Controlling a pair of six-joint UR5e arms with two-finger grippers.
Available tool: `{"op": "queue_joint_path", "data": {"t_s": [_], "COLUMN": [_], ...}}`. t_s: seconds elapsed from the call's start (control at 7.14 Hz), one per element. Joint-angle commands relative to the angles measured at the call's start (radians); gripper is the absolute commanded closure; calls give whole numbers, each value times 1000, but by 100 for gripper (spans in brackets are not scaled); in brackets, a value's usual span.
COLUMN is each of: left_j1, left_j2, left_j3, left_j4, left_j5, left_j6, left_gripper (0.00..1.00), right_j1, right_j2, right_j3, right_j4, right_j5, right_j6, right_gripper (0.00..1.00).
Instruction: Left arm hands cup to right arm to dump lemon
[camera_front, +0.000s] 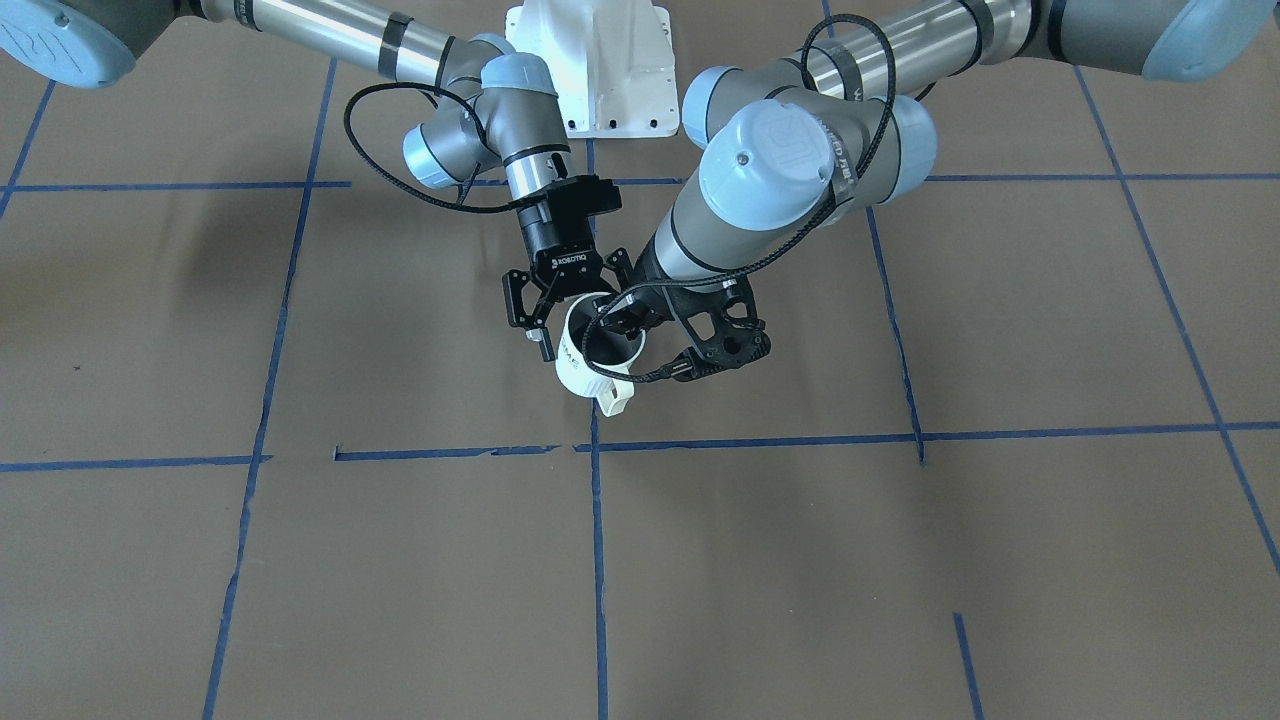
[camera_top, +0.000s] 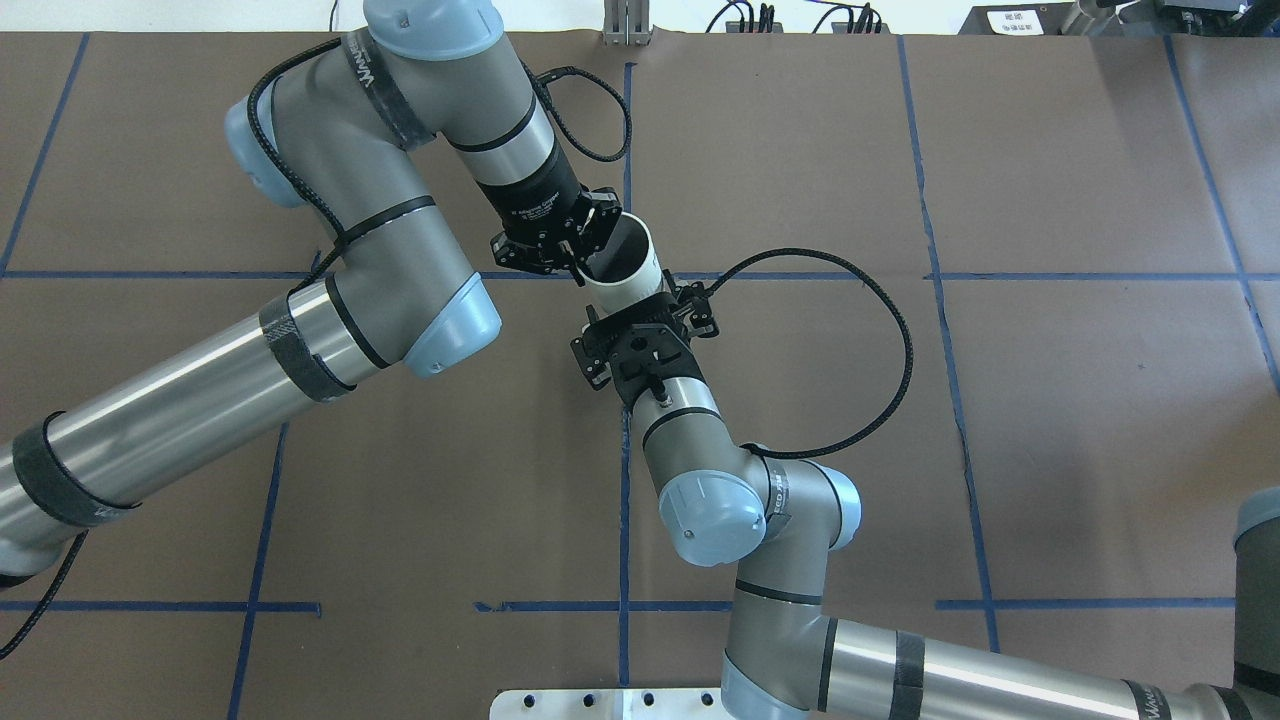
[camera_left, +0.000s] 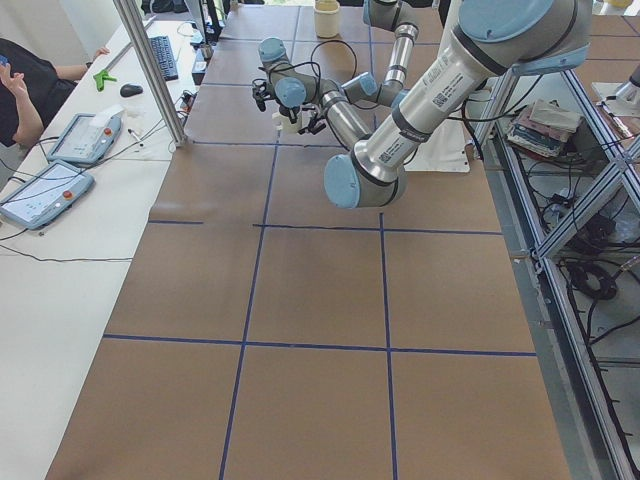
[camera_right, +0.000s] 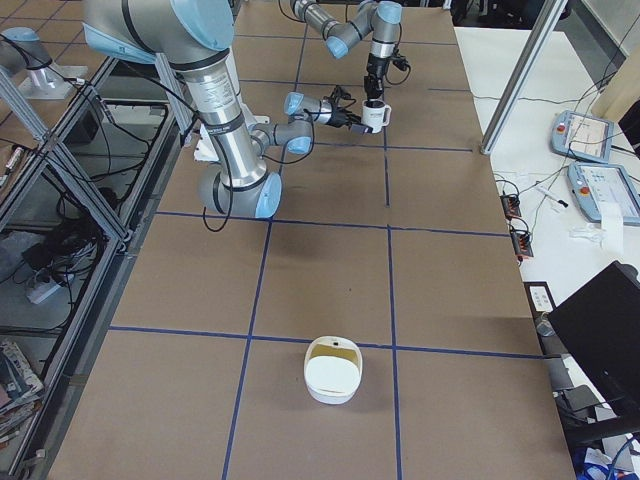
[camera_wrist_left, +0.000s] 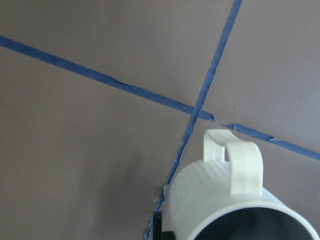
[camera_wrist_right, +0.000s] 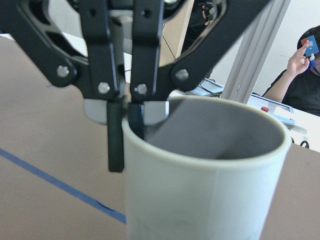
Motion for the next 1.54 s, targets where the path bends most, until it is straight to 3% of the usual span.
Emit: {"op": "queue_joint_path", "data": {"t_s": [0.0,0.42,0.7,0.98,1.26,1.4], "left_j1": [0,-21,-101,-161,-199,-212], "left_j2": [3,0,1,96,316,342], "left_j3": [2,5,2,-24,-238,-303], "left_j4": [3,7,12,15,51,169], "left_j5": [2,50,102,134,130,132], "left_j6": [-3,-12,-29,-17,206,333], "left_gripper": [100,100,100,100,100,100], "right_j1": [-1,-1,-1,0,31,63], "right_j2": [2,1,4,1,5,5], "right_j3": [1,1,2,57,70,70], "right_j4": [2,2,5,0,-3,-5], "right_j5": [-3,-1,3,8,119,206], "right_j6": [1,-1,7,4,7,14], "right_gripper": [0,0,1,1,1,1]}}
